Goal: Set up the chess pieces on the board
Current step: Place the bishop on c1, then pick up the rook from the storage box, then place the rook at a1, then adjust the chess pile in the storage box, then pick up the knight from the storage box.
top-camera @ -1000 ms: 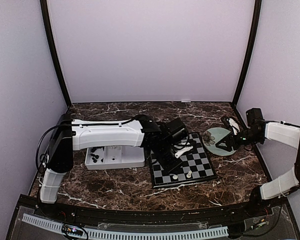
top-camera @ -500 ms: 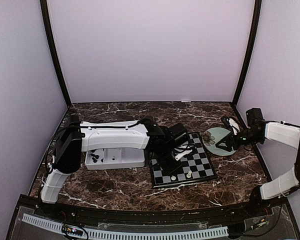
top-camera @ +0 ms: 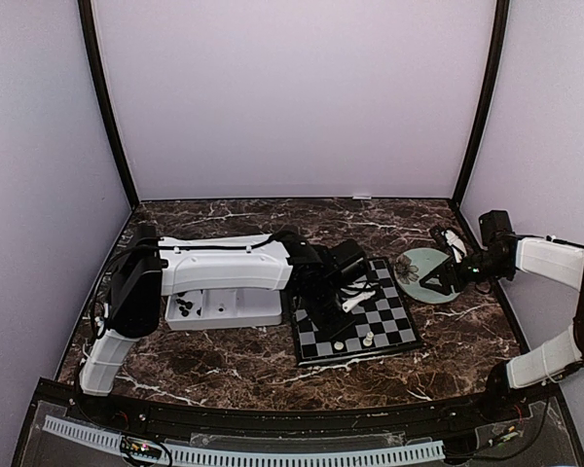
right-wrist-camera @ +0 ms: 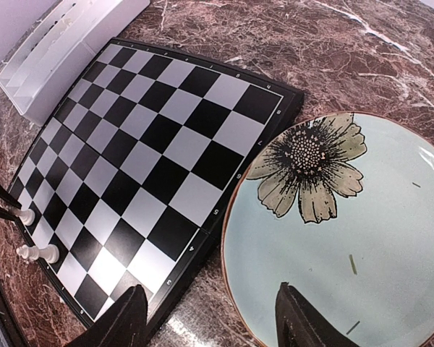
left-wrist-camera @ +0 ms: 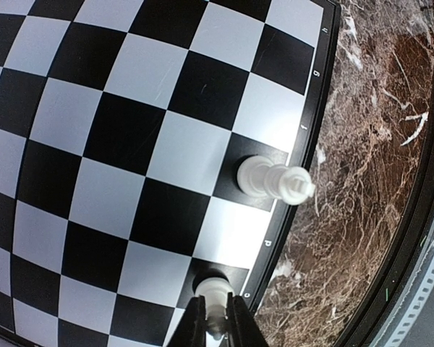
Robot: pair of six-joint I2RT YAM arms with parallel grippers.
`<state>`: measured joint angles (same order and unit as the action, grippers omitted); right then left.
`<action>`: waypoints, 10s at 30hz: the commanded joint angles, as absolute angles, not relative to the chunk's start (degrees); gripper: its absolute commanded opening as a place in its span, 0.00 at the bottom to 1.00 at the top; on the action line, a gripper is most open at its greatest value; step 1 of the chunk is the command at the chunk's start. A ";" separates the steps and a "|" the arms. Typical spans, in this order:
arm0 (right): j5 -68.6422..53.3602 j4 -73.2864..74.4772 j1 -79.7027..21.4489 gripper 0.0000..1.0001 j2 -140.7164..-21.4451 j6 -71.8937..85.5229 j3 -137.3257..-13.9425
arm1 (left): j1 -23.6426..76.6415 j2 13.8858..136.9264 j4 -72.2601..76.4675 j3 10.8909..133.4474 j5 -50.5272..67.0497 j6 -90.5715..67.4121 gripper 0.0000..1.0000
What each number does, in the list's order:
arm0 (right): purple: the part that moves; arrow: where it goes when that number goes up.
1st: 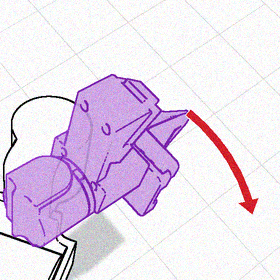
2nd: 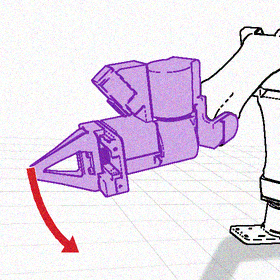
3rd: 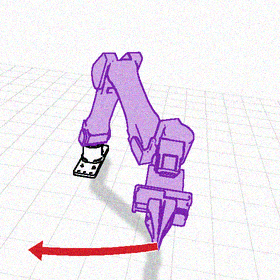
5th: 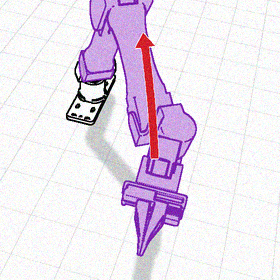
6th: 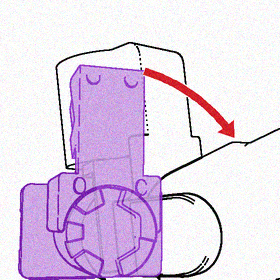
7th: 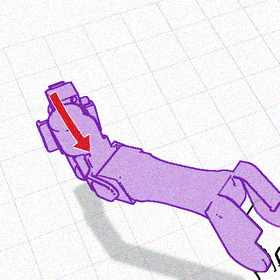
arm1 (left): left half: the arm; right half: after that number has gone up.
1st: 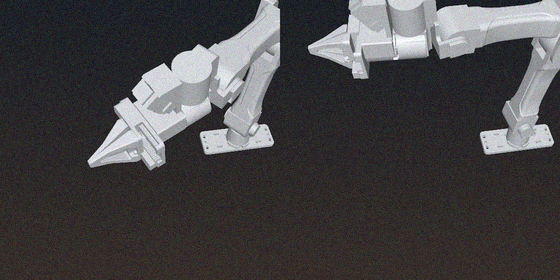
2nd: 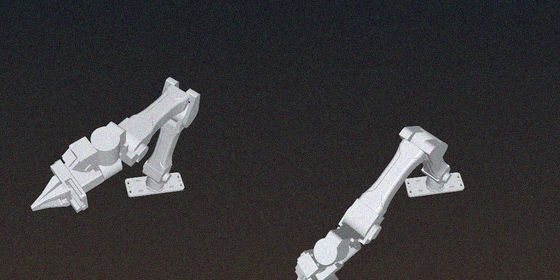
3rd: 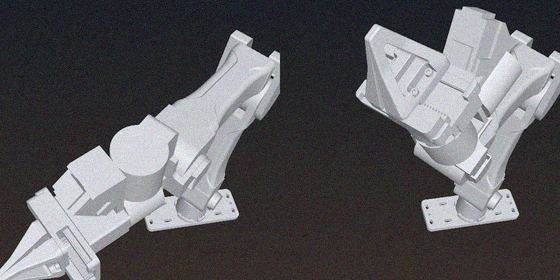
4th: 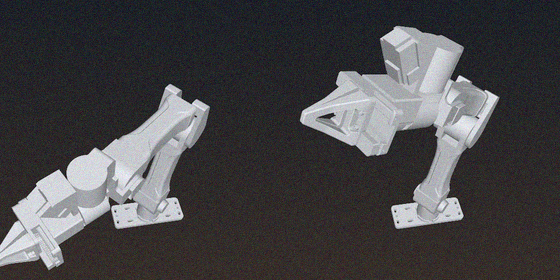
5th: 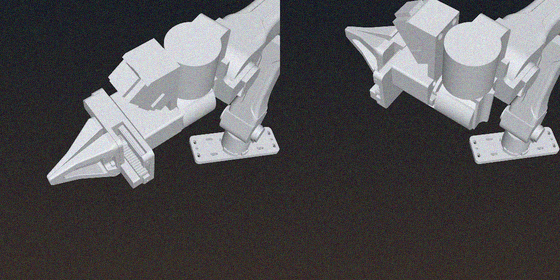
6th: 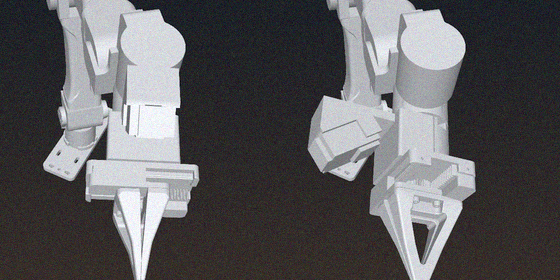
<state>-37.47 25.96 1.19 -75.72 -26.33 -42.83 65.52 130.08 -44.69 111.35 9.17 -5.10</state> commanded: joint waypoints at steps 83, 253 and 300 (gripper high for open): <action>-36.09 25.84 1.32 0.62 -76.99 -26.90 -42.80 | 31.20 116.54 -46.83 88.46 1.87 -13.51 0.24; -36.19 26.50 1.32 0.62 -77.52 -28.06 -43.24 | 29.26 123.40 -52.77 103.93 -12.34 -27.88 0.24; -36.39 26.88 1.28 0.62 -78.77 -28.31 -43.58 | 28.46 129.41 -56.74 110.30 -19.39 -27.42 0.33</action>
